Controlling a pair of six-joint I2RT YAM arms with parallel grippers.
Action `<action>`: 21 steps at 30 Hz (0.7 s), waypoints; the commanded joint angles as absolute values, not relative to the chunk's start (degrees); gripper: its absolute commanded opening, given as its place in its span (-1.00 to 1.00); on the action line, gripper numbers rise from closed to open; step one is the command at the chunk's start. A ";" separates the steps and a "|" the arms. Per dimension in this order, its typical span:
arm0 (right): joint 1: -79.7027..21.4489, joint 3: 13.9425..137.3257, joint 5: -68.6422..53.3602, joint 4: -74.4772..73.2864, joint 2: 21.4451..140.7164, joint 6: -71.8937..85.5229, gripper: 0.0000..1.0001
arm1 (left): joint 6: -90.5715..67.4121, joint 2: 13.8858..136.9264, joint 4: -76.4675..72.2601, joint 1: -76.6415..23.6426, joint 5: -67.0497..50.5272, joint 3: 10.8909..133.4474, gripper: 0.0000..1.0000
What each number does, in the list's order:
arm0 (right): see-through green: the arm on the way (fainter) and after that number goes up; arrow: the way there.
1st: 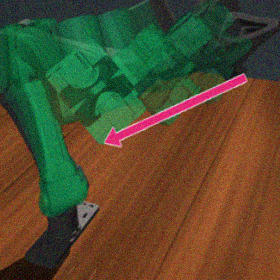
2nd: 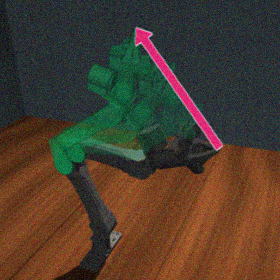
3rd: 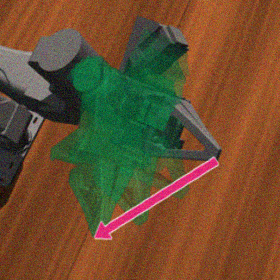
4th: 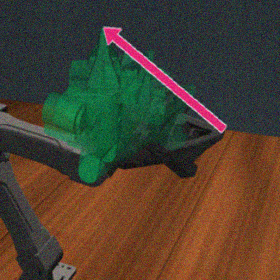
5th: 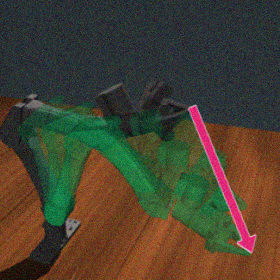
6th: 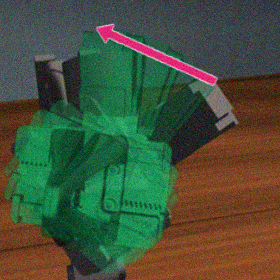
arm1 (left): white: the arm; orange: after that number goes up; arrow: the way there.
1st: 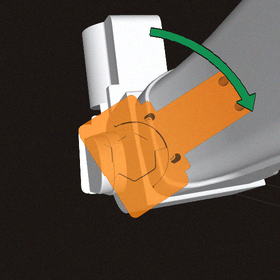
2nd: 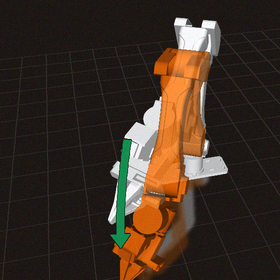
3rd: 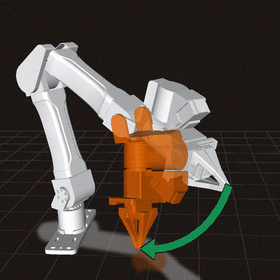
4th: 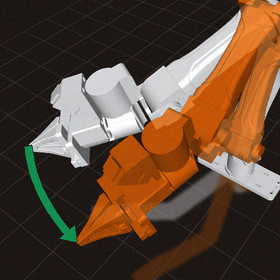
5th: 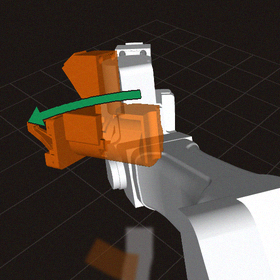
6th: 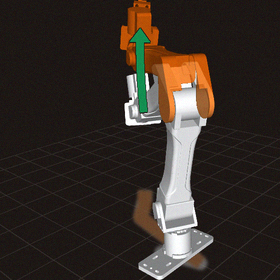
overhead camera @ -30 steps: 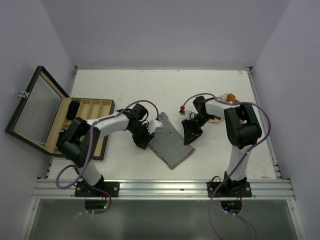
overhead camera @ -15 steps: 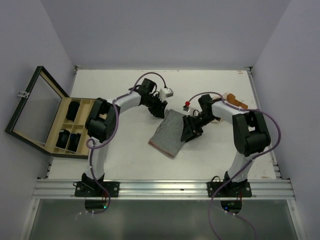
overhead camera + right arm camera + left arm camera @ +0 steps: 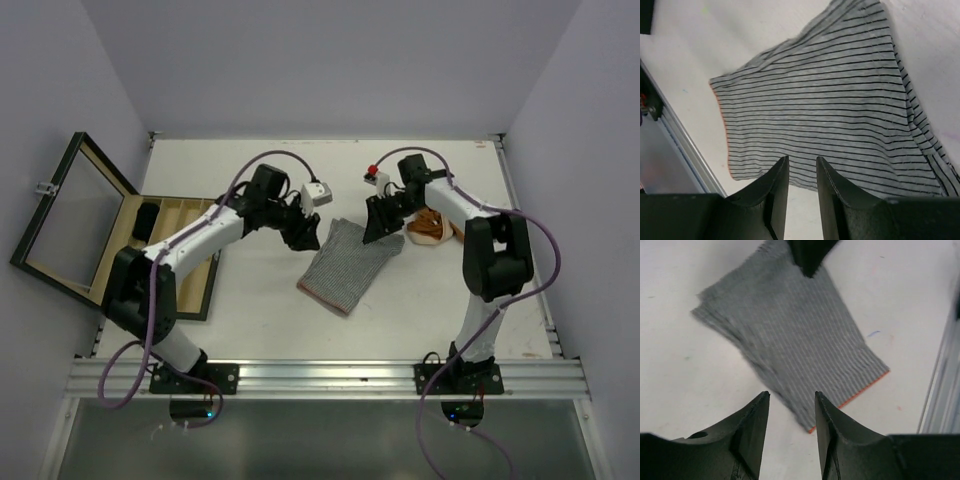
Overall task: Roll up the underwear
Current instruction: Fold the underwear
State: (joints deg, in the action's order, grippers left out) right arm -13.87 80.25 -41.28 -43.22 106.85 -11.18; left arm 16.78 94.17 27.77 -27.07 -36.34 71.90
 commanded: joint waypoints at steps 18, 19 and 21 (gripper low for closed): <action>-18.54 65.49 -43.84 -40.95 110.75 -8.00 -0.43 | 23.72 106.52 36.72 -26.38 -32.18 67.31 -0.31; -19.68 65.13 -45.08 -41.04 110.22 -7.56 -0.42 | 26.43 106.52 37.61 -25.58 -30.86 68.11 -0.29; -20.48 65.13 -46.76 -40.09 108.12 -5.29 -0.35 | 28.73 105.21 39.19 -25.58 -31.63 69.69 -0.24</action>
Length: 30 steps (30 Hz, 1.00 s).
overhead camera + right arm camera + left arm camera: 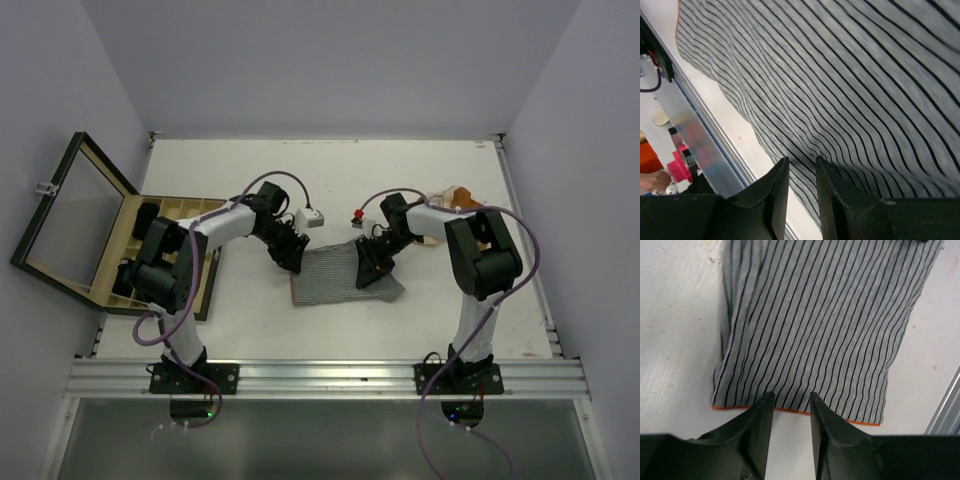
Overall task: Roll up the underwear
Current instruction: Fold the underwear
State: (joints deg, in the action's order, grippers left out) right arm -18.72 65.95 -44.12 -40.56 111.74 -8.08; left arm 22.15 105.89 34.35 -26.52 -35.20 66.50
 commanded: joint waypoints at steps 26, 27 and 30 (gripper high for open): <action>-17.23 108.19 -29.97 -64.42 128.23 -41.48 0.30 | 30.15 114.34 44.91 -20.66 -34.89 83.41 0.11; -17.31 107.76 -30.06 -64.68 128.84 -42.44 0.31 | 29.89 114.69 44.91 -20.39 -35.15 82.97 0.09; -17.31 107.14 -29.80 -64.43 129.81 -43.24 0.31 | 28.75 116.01 44.56 -19.87 -35.25 82.53 0.05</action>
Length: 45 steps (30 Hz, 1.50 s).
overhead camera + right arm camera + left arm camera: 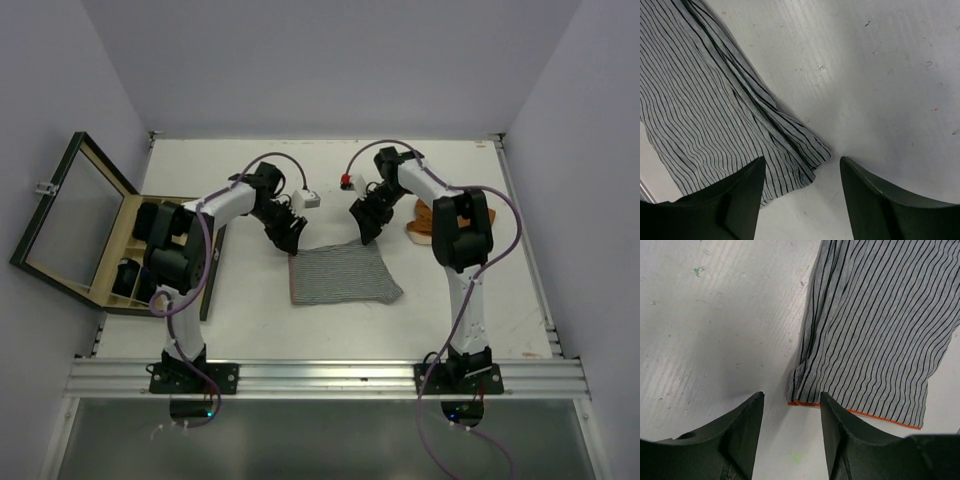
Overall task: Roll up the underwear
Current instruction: Fold the underwear
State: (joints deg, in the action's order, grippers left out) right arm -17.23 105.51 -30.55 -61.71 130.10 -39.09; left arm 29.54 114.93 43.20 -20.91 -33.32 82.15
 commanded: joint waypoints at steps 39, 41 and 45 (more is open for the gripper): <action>-14.94 112.69 -41.74 -73.30 129.03 -52.38 -1.00 | 30.93 108.04 37.10 -15.47 -38.33 77.71 -1.00; -15.12 109.97 -42.62 -73.82 127.45 -54.22 -1.00 | 32.07 105.66 34.91 -15.91 -37.27 75.60 -1.00; -15.82 103.99 -42.10 -73.74 122.19 -57.30 -1.00 | 36.63 96.10 30.51 -18.27 -31.57 65.86 -1.00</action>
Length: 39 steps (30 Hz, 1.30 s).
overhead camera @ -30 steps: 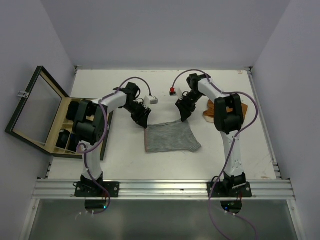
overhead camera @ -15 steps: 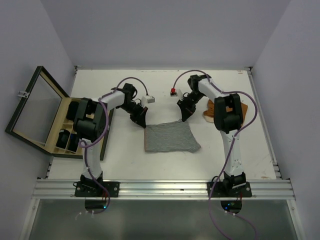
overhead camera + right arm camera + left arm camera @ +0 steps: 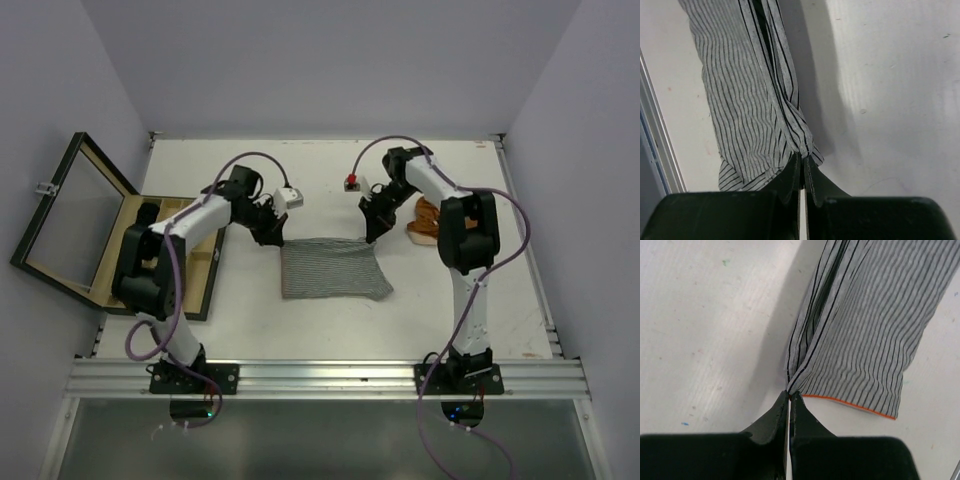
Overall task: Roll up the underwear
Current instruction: Fold the underwear
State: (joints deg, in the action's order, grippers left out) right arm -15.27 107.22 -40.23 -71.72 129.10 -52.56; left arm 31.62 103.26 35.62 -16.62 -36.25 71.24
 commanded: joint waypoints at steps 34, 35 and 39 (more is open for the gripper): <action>-18.90 68.45 -30.50 -54.41 95.81 -59.63 -0.43 | 39.11 72.06 14.95 -59.75 -0.28 34.28 -1.00; -18.29 69.34 -31.11 -53.97 95.19 -57.41 -0.41 | 38.85 72.51 14.59 -60.64 -0.26 34.36 -1.00; -13.72 73.29 -37.43 -52.12 92.73 -38.80 -0.35 | 37.18 74.97 14.68 -62.49 1.58 36.38 -1.00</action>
State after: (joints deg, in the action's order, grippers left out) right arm -17.06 68.58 -32.64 -55.31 97.36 -53.15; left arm 39.38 73.52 15.75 -61.60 -1.61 34.89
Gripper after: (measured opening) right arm 0.325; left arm 0.013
